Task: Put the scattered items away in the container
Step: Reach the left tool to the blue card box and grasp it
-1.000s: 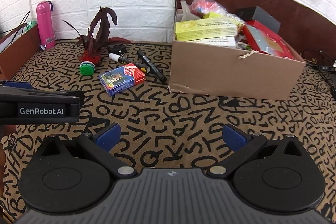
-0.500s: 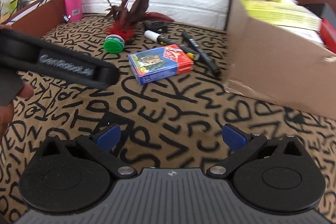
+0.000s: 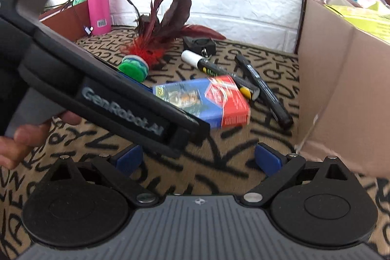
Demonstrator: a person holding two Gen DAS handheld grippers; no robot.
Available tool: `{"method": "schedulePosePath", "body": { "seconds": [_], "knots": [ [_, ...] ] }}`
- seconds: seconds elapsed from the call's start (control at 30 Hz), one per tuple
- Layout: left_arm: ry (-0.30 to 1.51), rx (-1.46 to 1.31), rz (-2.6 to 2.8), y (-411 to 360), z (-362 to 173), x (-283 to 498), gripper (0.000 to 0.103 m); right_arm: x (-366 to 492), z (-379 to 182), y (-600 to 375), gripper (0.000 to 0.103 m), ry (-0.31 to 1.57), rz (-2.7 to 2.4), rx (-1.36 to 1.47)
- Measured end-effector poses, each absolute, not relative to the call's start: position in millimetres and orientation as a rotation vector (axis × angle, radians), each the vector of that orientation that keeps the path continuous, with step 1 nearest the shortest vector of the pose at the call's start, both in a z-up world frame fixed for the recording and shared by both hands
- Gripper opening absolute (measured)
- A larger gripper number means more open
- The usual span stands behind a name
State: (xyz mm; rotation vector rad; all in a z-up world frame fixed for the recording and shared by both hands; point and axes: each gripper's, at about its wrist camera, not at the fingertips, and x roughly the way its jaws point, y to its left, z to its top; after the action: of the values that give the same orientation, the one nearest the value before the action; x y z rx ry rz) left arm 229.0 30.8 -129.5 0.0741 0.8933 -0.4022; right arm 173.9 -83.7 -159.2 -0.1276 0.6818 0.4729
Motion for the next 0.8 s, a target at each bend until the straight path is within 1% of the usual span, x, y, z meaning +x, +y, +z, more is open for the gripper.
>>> {"method": "schedulePosePath", "body": {
  "seconds": [0.2,0.3,0.33,0.37,0.4,0.43,0.47,0.53,0.8],
  "knots": [
    [0.886,0.156,-0.475,29.4,-135.3,243.9,0.086,191.7,-162.3,-75.4,0.103,0.648,0.476,-0.128],
    [0.875,0.190,-0.488,28.0,-134.6,240.4,0.082,191.1,-163.0,-74.9,0.103,0.649,0.479,-0.131],
    [0.879,0.185,-0.493,28.3,-133.6,239.1,0.078,190.1,-162.4,-74.9,0.102,0.650,0.485,-0.134],
    [0.885,0.173,-0.502,28.8,-132.6,237.9,0.075,188.2,-161.2,-74.5,0.095,0.647,0.500,-0.137],
    [0.892,0.159,-0.519,29.3,-131.2,235.8,0.067,184.8,-159.4,-73.3,0.085,0.640,0.521,-0.141],
    [0.899,0.147,-0.527,29.9,-129.5,232.9,0.062,181.5,-157.7,-71.3,0.077,0.640,0.535,-0.150],
    [0.907,0.140,-0.525,31.0,-128.0,229.1,0.062,177.4,-156.2,-69.2,0.075,0.642,0.544,-0.163],
    [0.923,0.123,-0.522,35.0,-125.8,217.3,0.062,167.5,-154.1,-66.3,0.065,0.651,0.559,-0.185],
    [0.964,0.059,-0.562,37.1,-127.6,125.2,0.063,82.1,-151.5,-77.7,0.057,0.714,0.644,-0.200]
  ]
}}
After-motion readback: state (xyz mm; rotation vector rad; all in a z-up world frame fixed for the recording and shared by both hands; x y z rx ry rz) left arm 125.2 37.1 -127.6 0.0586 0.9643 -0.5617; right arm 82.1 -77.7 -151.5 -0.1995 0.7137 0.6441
